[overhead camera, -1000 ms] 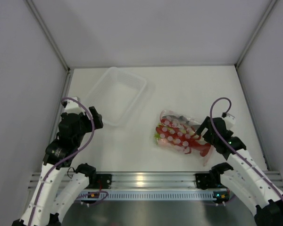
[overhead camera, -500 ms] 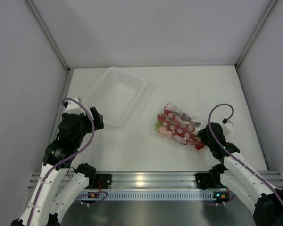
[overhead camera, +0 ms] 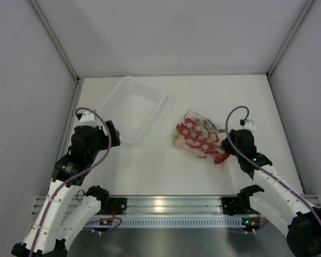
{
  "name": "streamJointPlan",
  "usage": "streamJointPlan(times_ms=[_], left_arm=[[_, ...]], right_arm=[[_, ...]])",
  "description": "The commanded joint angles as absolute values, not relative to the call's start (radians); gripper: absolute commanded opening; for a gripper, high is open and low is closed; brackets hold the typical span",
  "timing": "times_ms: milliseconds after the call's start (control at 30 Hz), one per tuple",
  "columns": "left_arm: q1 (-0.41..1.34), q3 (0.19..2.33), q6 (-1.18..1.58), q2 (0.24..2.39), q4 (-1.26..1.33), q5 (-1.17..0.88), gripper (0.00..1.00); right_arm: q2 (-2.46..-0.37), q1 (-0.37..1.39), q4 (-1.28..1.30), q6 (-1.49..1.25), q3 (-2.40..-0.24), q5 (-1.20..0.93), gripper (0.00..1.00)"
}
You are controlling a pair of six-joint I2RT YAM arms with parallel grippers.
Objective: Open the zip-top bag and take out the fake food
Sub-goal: Pick up the zipper food storage bag at the center of the board.
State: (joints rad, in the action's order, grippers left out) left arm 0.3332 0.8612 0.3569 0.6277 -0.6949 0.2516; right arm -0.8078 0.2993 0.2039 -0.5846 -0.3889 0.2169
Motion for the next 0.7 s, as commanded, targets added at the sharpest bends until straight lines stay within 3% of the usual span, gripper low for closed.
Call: streamJointPlan(times_ms=[0,333,667], left_arm=[[0.337,0.877,0.359,0.658,-0.638,0.227,0.98],[0.337,0.971,0.452,0.747,-0.617,0.054,0.98],[0.337,1.118,0.476,0.81,-0.607,0.005,0.98]], right_arm=[[-0.828,0.31,0.164,-0.402,-0.466,0.135,0.0],[-0.972,0.445,0.215,-0.253,-0.754,0.078,0.0],[-1.039,0.595,0.291,-0.013,-0.969,0.08,0.0]])
